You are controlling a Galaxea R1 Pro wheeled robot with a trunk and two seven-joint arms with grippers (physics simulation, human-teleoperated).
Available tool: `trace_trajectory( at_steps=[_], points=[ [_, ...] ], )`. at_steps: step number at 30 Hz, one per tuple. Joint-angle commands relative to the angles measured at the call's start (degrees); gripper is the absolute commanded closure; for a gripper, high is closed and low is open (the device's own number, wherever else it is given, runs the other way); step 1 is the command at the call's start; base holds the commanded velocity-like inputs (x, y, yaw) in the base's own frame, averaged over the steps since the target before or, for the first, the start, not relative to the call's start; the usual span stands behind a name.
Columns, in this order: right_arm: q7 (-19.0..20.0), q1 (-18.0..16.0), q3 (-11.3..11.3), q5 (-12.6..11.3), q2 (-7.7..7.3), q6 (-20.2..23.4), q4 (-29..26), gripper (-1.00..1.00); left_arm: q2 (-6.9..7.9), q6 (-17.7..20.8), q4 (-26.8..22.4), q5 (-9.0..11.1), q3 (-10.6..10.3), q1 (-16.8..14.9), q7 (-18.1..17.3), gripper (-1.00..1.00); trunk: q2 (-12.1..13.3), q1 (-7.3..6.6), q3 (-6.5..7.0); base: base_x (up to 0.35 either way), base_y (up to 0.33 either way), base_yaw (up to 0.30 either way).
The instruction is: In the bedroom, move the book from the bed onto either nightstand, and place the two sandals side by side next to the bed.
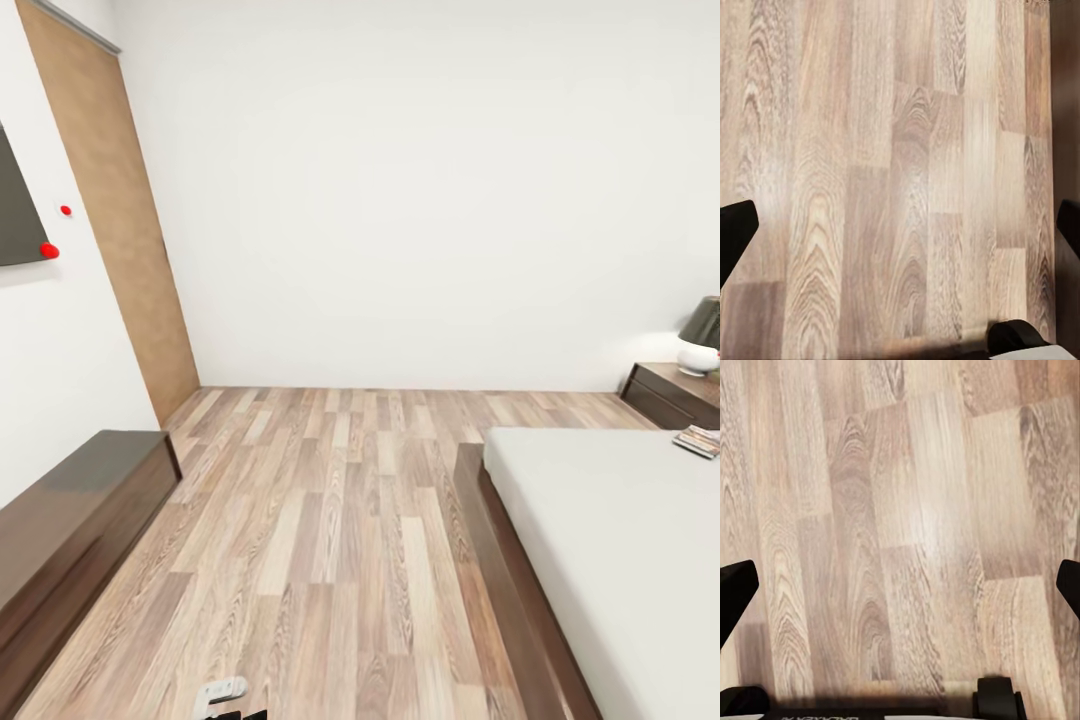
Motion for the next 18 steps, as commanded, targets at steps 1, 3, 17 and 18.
trace_trajectory(
  at_steps=[1, 3, 17, 18],
  points=[
    [0.34, -0.11, -0.10, -0.48, -0.03, -0.32, 0.28, -1.00, 0.02, -0.09, 0.09, 0.24, 0.08, -0.05, -0.23, -1.00, -0.03, 0.01, -0.06, 0.147, 0.000, -0.013],
    [0.34, -0.11, -0.10, -0.48, -0.03, -0.32, 0.28, -1.00, 0.03, -0.09, 0.09, 0.24, 0.08, -0.05, -0.23, -1.00, -0.03, 0.01, -0.06, 0.150, 0.000, -0.008],
    [0.30, -0.10, -0.10, -0.46, -0.03, -0.33, 0.28, -1.00, 0.10, -0.09, 0.09, 0.24, 0.15, -0.05, -0.23, -1.00, -0.03, 0.01, -0.06, 0.287, 0.000, -0.001],
    [0.28, -0.10, -0.10, -0.47, -0.03, -0.32, 0.28, -1.00, 0.10, -0.09, 0.09, 0.24, 0.16, -0.05, -0.23, -1.00, -0.03, 0.01, -0.06, 0.281, 0.000, 0.000]
  ],
)
